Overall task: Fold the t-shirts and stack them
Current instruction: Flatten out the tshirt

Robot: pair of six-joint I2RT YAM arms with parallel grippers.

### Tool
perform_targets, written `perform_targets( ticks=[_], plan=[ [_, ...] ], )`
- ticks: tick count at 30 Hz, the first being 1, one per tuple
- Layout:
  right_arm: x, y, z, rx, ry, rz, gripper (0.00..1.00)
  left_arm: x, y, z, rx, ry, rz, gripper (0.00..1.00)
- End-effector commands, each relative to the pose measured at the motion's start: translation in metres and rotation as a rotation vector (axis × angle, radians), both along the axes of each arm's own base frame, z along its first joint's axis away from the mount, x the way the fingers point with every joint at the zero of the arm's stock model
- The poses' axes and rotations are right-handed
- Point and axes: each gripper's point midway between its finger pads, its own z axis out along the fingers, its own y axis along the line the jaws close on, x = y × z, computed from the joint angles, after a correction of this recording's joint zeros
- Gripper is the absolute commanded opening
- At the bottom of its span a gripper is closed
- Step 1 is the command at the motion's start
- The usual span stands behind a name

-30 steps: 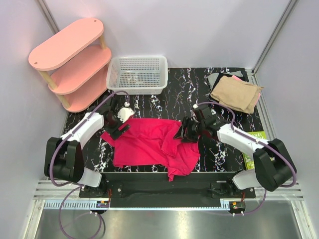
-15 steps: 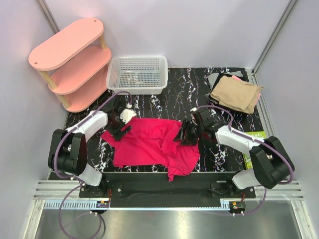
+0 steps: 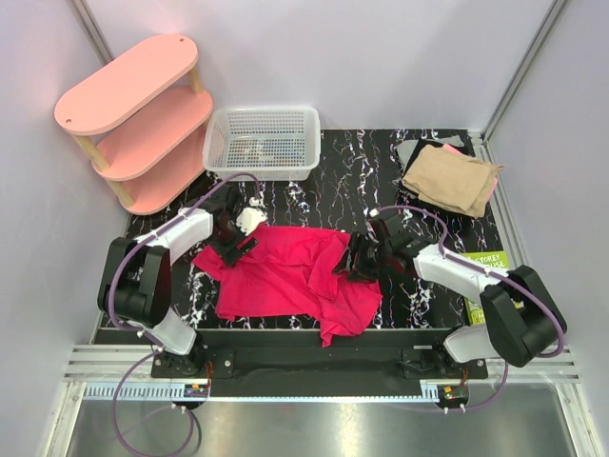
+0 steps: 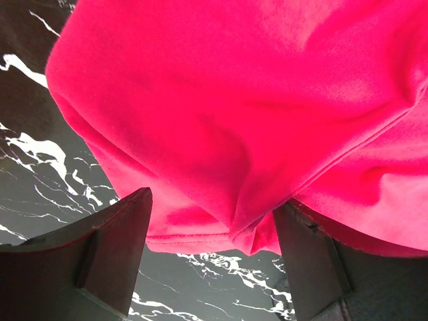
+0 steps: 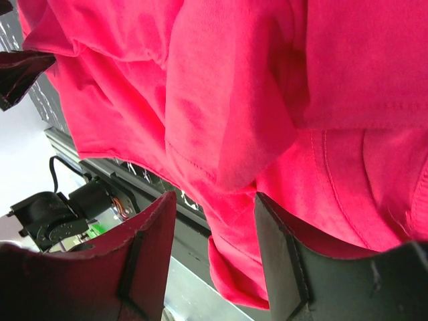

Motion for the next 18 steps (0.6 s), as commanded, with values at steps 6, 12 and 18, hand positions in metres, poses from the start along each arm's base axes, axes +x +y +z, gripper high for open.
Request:
perform_targets(
  ticks=[6,12,18],
  plan=[
    [0.026,0.019,-0.003,0.004,-0.038,0.018,0.56,0.018,-0.006,0.011,-0.016,-0.064,-0.003,0.74],
    [0.034,0.022,-0.002,0.0,-0.055,0.016,0.24,0.016,-0.006,0.006,-0.01,-0.047,-0.008,0.73],
    [0.033,0.021,-0.004,-0.002,-0.053,0.02,0.2,0.01,-0.005,-0.002,-0.007,-0.024,-0.01,0.7]
  ],
)
